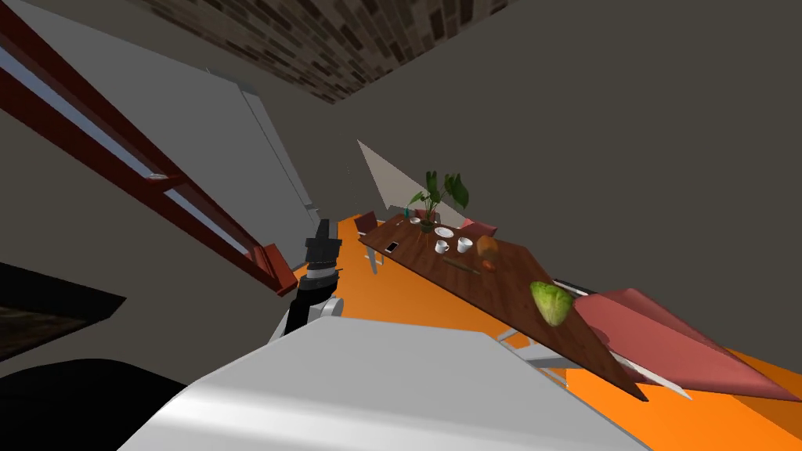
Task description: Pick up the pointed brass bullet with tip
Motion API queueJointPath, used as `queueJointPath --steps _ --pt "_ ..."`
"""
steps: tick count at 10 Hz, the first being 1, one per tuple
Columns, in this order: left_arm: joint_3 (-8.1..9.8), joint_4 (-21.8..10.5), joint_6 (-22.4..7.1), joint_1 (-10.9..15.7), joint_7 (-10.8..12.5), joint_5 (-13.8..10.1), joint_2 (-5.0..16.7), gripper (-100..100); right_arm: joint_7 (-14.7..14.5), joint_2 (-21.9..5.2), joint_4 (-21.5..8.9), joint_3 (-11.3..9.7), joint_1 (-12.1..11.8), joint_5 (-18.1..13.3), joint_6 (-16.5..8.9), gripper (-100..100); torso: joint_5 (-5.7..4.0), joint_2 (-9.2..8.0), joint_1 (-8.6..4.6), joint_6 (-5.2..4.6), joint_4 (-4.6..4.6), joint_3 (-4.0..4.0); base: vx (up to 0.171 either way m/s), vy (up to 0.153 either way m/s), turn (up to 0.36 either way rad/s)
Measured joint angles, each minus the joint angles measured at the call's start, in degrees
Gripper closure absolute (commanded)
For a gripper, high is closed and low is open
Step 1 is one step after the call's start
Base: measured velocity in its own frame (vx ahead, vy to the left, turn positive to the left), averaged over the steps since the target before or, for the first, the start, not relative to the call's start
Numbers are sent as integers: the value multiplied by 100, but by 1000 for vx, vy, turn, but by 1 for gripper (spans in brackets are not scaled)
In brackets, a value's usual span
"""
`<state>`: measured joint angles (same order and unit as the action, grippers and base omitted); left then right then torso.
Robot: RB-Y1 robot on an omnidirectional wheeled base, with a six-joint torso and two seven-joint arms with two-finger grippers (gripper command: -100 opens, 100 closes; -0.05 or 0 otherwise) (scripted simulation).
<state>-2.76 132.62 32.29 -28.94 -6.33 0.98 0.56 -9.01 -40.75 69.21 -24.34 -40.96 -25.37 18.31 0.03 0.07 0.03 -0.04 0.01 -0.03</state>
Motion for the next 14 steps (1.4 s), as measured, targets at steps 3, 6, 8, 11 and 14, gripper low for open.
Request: queueJointPath --steps 3,6,8,11,14 --pt "0 0 0 0 0 0 0 0 -53 -569 -359 -126 -16 -262 -180 -100 0 9 2 -1 -2 -5 40 34 201" --pt "0 0 0 0 0 0 0 0 -222 -684 -781 -162 15 -434 -216 -100 0 1 0 0 0 0 32 33 240" --pt "0 0 0 0 0 0 0 0 -403 -805 -1214 -54 -6 -571 -106 -100 0 4 -2 -2 -1 -2 47 22 226" --pt "0 0 0 0 0 0 0 0 -496 -1141 -1737 -110 129 -779 -92 -100 0 11 0 5 -1 -6 49 20 206" --pt "1 0 0 -1 0 0 0 0 -588 -1364 -2030 -133 219 -956 -143 -100 -2 10 -3 -4 -2 -6 55 11 223"
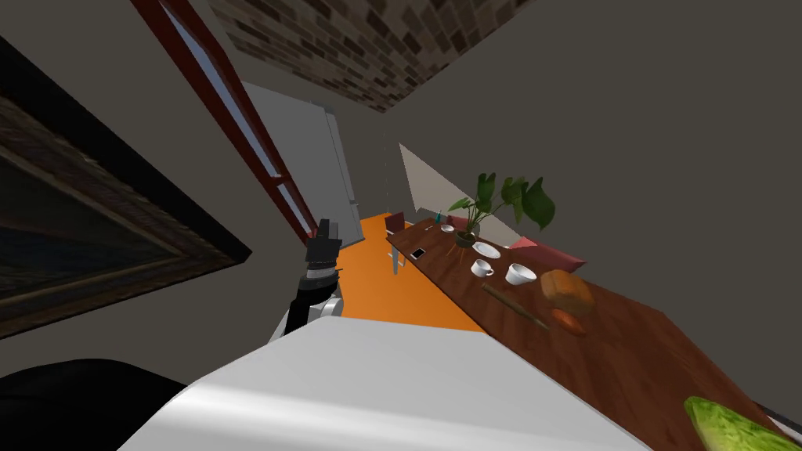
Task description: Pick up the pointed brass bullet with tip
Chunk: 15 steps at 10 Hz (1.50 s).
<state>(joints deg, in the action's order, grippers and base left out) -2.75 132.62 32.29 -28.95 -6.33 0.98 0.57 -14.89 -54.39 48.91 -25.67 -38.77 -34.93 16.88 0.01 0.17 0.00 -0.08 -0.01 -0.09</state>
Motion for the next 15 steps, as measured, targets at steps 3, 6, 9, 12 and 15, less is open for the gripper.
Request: queueJointPath --steps 3,6,9,12,15 --pt "0 0 0 1 0 0 0 0 12 -357 -137 -23 21 -167 -90 -100 1 5 -2 7 0 -2 69 -1 279" --pt "0 0 0 0 0 0 1 0 -140 -622 -673 54 323 -444 -24 -100 -4 29 -16 7 -5 -16 115 -40 367" --pt "1 0 0 0 0 0 1 0 -176 -839 -854 91 604 -649 12 -100 -6 30 -23 5 -6 -17 106 -71 273" --pt "1 0 0 -1 0 0 1 0 -242 -815 -952 214 806 -749 105 0 -5 6 -8 -8 -2 -5 46 -47 131" --pt "1 0 0 0 0 0 1 0 -273 -624 -1016 146 897 -768 -11 -100 -5 -23 -13 -8 5 13 -12 -71 62"
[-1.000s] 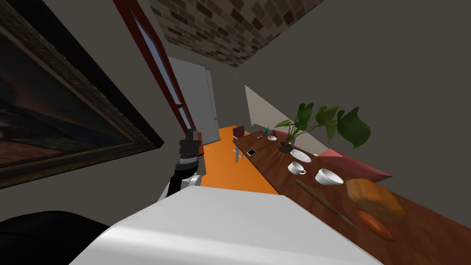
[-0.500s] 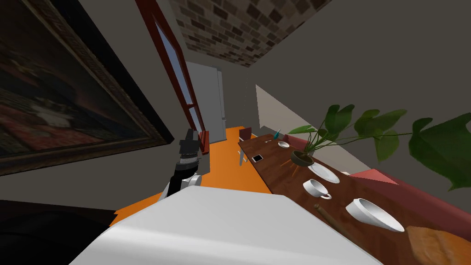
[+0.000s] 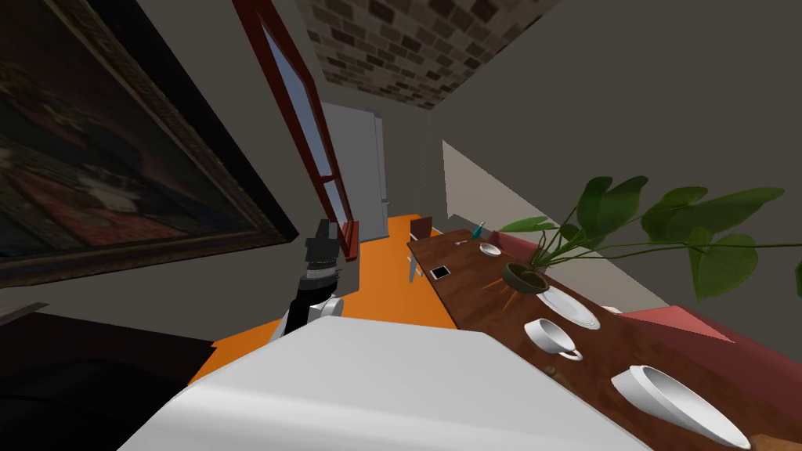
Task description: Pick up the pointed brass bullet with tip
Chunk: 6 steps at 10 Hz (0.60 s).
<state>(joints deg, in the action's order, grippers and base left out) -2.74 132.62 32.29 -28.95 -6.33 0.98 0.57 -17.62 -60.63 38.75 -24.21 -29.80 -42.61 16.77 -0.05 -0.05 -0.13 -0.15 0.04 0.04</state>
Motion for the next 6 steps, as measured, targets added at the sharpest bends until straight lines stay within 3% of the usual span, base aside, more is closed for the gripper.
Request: queueJointPath --steps 1,2,6 --pt "0 0 0 0 0 0 0 0 -13 103 -20 -14 28 -3 -97 -100 -1 -2 -5 1 1 1 -6 -39 17" --pt "0 0 0 0 0 0 0 0 -23 114 -28 -14 34 -3 -111 100 2 1 9 -1 0 0 -1 -6 -3" --pt "-1 0 0 0 0 0 -1 0 -23 116 -26 -16 33 -4 -109 100 9 4 26 -1 0 -2 0 0 0"
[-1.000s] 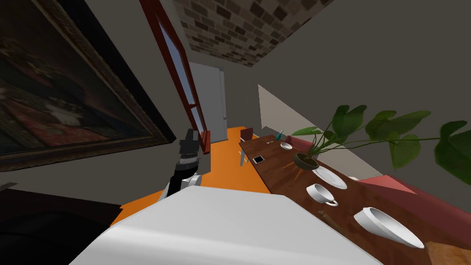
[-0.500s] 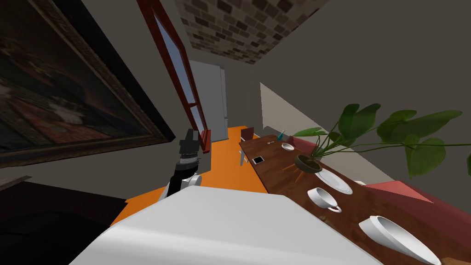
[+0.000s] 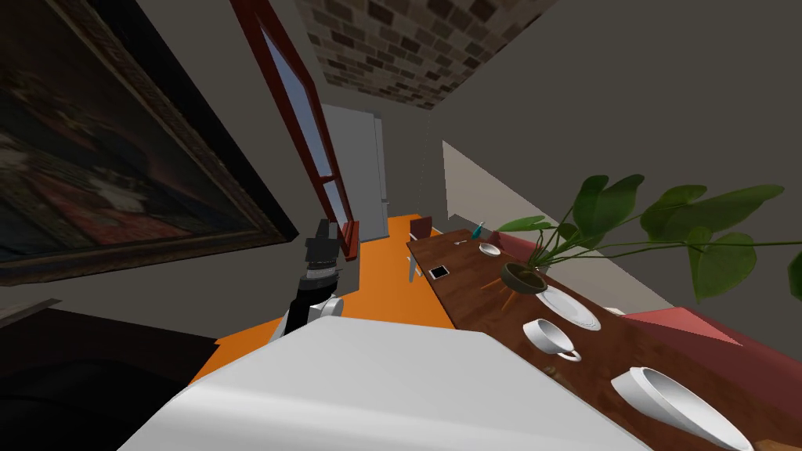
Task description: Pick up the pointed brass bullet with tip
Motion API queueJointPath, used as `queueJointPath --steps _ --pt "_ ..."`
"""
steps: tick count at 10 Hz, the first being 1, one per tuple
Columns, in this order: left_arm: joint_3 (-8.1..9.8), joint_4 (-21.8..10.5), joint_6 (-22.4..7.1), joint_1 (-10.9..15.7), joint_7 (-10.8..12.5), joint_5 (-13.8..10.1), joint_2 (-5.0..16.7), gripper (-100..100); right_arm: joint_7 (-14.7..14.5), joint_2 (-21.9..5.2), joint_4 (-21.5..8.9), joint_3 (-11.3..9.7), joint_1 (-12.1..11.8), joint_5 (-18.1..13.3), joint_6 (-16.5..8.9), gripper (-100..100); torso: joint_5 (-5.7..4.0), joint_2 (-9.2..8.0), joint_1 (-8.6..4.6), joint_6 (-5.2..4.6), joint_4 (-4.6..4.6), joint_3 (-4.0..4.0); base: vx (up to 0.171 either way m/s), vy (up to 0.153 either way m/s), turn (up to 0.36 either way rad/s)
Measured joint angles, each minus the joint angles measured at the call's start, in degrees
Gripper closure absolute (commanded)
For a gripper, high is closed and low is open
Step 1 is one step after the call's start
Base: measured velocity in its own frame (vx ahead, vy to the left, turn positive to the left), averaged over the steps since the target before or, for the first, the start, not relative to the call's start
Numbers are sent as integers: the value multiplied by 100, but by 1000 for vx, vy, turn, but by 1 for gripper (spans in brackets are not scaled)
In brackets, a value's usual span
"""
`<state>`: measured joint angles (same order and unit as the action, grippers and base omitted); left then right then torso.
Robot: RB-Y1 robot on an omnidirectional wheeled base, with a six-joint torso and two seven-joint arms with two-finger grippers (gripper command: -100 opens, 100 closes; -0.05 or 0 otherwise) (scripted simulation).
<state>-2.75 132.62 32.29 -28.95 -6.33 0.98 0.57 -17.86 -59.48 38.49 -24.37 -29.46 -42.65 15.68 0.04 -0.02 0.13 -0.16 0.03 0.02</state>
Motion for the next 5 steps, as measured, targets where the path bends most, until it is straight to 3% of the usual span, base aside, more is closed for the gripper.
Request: queueJointPath --steps 1,2,4,5 --pt "0 0 0 0 0 0 0 0 0 1 0 0 0 0 0 0 2 0 2 0 0 0 0 0 0" --pt "0 0 0 0 0 0 0 0 0 1 0 -1 0 0 0 100 3 0 3 0 0 0 14 63 -70" --pt "-1 0 0 0 0 0 -1 0 59 -245 136 41 -128 22 112 100 15 2 43 -6 -2 -2 10 66 -63" --pt "0 0 0 0 0 0 0 0 85 -260 158 34 -143 22 114 0 13 1 31 -3 0 -1 0 9 0"
